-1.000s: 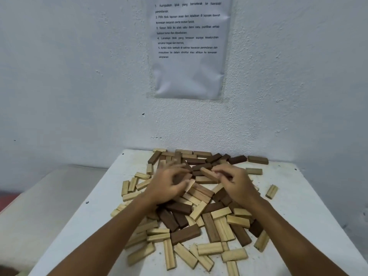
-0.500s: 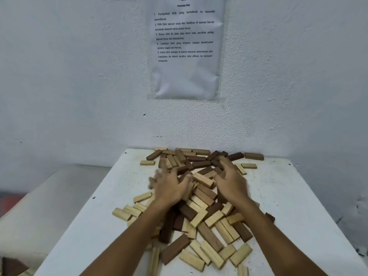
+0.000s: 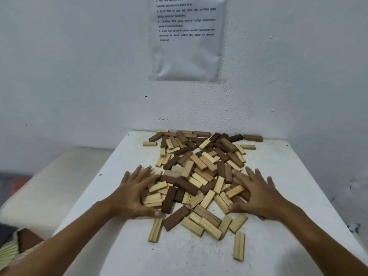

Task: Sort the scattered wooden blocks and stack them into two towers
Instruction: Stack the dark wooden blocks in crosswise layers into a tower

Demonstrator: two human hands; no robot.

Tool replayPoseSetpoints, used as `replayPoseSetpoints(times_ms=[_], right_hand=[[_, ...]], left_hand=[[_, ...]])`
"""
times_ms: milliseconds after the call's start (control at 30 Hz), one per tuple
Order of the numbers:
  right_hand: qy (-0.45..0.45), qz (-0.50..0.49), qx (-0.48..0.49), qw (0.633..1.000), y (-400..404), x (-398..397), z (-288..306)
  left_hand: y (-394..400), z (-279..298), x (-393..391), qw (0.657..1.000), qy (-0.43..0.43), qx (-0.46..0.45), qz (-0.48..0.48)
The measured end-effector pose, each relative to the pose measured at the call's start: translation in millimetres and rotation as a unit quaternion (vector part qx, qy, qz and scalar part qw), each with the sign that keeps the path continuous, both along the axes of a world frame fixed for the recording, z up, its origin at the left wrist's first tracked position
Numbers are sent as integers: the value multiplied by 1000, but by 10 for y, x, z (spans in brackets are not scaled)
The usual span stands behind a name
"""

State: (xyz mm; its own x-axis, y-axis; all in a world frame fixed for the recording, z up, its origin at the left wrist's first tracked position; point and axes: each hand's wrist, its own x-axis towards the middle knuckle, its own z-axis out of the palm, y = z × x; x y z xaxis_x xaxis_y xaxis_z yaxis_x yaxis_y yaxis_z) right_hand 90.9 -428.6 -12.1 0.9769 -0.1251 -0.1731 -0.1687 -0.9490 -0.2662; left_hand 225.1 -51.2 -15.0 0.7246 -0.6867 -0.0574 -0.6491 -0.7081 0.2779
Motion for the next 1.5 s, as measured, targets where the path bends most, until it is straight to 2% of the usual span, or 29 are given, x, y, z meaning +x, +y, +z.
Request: replayPoseSetpoints(times_ms=[100, 200, 300, 367, 467, 567, 633, 667, 700, 767, 800, 867, 933, 1033, 1133, 1267, 1400, 1500], right_hand=[[-136, -67, 53, 987, 229, 85, -96], [-254, -133, 149, 946, 387, 248, -134], [-293, -200, 266, 896, 498, 391, -35], [-324, -231, 272, 876, 572, 488, 56], [-356, -185, 287, 870, 721, 582, 179], [-289, -57, 368, 882, 861, 617, 323], [-245, -22, 446, 860, 848, 571, 426], [-238, -8, 447, 862, 790, 496, 465], [-227, 18, 409, 884, 705, 393, 493], [-148, 100, 256, 950, 498, 94, 522], [-96, 141, 170, 971, 398, -89, 499], [-36, 203, 28, 978, 229, -441, 402], [-16, 226, -41, 973, 128, -650, 217], [-17, 201, -20, 979, 121, -646, -8], [-50, 152, 1, 987, 230, -436, -113], [-152, 75, 12, 985, 298, -249, -127], [-252, 2, 37, 967, 263, -78, -184], [-334, -59, 52, 939, 317, 145, -209]], left_hand=[[-303, -74, -151, 999, -18, -1, 38], [-681, -94, -205, 992, -26, -69, 100], [-899, -94, -143, 970, -9, -159, 185], [-1007, -56, -135, 959, 6, -189, 211], [-1241, 49, -212, 957, 10, -232, 176], [-1462, 278, -288, 946, 101, -298, 79], [-1459, 445, -275, 957, 72, -279, 39], [-1381, 516, -254, 965, 50, -255, 17], [-1248, 573, -252, 974, 37, -223, -13], [-851, 567, -244, 985, 8, -149, -89], [-608, 518, -270, 986, -16, -114, -124], [-157, 328, -323, 983, -56, -62, -166], [125, 115, -383, 985, -68, -28, -159], [116, -78, -468, 992, -45, -1, -117], [-129, -124, -510, 996, -41, -21, -81], [-339, -119, -524, 990, -61, -124, 0], [-514, -80, -397, 959, -133, -239, 69], [-679, -48, -233, 952, -152, -245, 100]])
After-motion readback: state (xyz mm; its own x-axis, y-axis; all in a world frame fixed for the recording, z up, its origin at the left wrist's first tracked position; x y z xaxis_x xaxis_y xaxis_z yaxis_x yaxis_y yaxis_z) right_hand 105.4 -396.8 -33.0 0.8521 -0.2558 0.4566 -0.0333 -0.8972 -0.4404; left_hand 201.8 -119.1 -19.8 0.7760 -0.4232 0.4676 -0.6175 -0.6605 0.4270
